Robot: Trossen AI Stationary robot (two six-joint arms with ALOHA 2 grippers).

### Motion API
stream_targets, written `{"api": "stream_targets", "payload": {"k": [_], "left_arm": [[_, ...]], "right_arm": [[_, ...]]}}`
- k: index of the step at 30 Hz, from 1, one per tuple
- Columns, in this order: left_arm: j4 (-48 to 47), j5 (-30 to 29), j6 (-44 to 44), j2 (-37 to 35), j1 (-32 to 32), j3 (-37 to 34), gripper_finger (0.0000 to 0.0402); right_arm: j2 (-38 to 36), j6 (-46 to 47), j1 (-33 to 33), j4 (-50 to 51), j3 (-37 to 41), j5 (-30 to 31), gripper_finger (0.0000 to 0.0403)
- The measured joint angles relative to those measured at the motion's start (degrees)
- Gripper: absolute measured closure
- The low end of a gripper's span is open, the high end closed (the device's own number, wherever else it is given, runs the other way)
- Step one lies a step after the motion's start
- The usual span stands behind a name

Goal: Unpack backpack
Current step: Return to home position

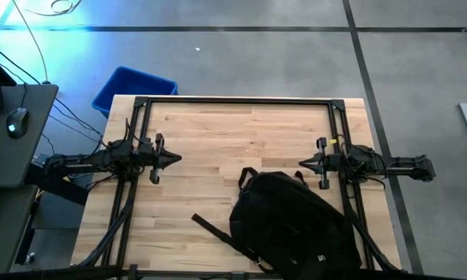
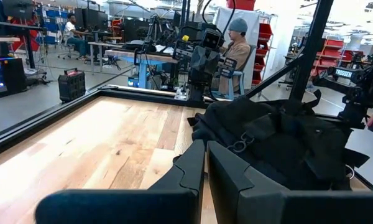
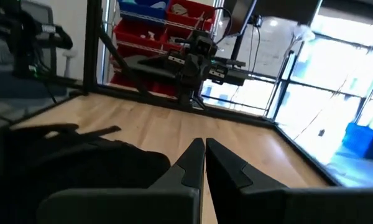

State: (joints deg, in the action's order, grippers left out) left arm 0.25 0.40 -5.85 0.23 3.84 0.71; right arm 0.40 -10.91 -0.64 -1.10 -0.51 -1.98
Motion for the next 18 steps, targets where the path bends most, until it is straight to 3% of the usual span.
{"api": "stream_targets", "payload": {"k": [8,18], "left_arm": [[0.0,0.0,0.0,0.0,0.0,0.0,0.0401],[0.0,0.0,0.0,0.0,0.0,0.0,0.0401]], "right_arm": [[0.0,8.5,0.0,0.0,0.0,0.0,0.0402],[0.0,8.0,0.0,0.0,0.0,0.0,0.0402]]}}
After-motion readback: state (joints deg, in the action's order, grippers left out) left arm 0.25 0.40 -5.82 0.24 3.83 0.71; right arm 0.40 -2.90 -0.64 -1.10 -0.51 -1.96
